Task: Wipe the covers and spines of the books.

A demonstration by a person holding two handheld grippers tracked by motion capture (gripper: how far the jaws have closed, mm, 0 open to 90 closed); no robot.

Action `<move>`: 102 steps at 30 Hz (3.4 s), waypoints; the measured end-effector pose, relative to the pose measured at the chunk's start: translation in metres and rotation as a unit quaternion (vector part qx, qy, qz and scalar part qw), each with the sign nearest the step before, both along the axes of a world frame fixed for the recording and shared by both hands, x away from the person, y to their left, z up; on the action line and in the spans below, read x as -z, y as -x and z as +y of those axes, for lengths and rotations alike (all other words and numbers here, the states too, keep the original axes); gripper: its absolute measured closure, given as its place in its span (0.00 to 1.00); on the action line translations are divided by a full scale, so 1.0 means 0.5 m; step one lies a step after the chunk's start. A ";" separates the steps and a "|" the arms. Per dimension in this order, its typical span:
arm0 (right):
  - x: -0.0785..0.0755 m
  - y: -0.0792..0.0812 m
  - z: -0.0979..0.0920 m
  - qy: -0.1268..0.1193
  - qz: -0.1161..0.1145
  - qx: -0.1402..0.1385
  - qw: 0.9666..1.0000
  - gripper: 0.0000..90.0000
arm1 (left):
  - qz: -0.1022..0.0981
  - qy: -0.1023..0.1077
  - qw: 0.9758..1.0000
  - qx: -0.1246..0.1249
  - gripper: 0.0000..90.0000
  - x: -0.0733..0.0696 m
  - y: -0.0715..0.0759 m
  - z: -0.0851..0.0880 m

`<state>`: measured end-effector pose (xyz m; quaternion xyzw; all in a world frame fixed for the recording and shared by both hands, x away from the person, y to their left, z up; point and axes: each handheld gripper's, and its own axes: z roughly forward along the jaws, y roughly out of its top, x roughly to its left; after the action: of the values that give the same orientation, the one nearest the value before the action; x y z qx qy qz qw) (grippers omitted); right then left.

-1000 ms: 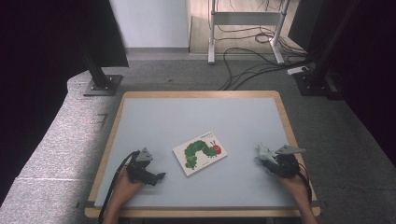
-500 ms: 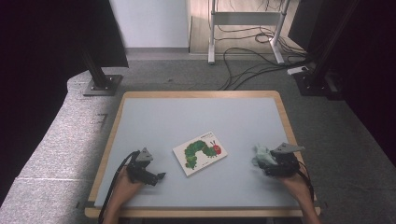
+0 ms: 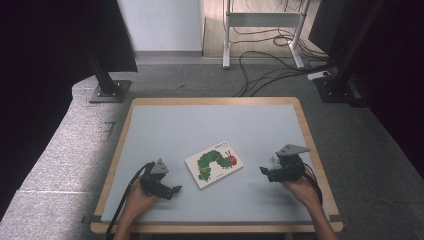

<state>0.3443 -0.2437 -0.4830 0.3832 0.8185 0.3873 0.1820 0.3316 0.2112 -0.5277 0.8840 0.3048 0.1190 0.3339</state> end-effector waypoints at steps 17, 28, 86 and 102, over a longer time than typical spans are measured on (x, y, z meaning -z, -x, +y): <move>0.020 -0.066 0.110 0.003 0.024 -0.039 0.999 0.00 | 0.003 -0.001 0.999 0.037 0.00 0.001 -0.020 -0.079; 0.039 -0.108 0.171 0.013 0.039 -0.063 0.997 0.00 | -0.002 -0.001 0.998 0.056 0.01 0.001 -0.024 -0.100; 0.045 -0.141 0.215 -0.075 0.121 -0.089 0.986 0.08 | 0.007 0.001 0.997 0.081 0.00 0.002 -0.029 -0.106; 0.049 -0.120 0.198 -0.158 0.168 -0.113 0.966 0.16 | 0.007 0.001 0.997 0.080 0.00 0.002 -0.028 -0.106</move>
<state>0.4043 -0.1447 -0.5075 0.3713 0.8040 0.4596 -0.0661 0.3458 0.1582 -0.5289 0.9060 0.2352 0.0852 0.3415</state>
